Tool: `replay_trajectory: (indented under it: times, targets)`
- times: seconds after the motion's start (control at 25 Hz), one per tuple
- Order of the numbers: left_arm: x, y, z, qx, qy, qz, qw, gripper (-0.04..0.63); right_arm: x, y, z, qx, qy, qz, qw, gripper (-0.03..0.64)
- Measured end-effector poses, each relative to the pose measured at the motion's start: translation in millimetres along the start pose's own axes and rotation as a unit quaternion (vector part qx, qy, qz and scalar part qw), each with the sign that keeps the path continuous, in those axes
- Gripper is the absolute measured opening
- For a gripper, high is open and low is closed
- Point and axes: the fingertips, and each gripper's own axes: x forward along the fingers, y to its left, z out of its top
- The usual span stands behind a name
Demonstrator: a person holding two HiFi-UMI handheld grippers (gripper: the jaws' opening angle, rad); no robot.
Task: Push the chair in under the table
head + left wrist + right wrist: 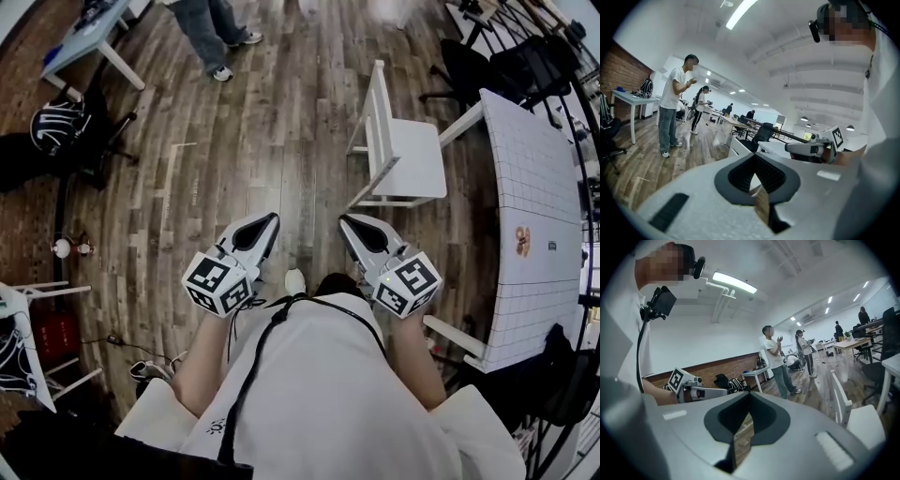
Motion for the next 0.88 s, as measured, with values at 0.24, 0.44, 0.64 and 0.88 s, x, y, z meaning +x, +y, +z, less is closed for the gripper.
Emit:
replay_trajectory:
  times: [0.24,0.44,0.64,0.88]
  targets:
    - [-1.7,33.4,12.3,-0.001,0.001,-0.007,1.0000,0.008,37.9,-0.1,0.6,0.012,0.005,0.000,1.000,0.006]
    - [7.7,58.0,24.3,-0.002,0.001,-0.005,1.0000,0.008,63.6,-11.3,5.3,0.014,0.012,0.006,1.000,0.006]
    - [32.7,84.4,33.3,0.000,0.013,-0.010,0.9999,0.008,89.7,-37.8,18.2,0.029,0.005,0.015,0.999,0.006]
    - [82.4,130.4,54.8,0.015,0.037,-0.027,0.9989,0.008,132.4,-90.7,28.9,0.041,-0.002,-0.001,0.999,0.006]
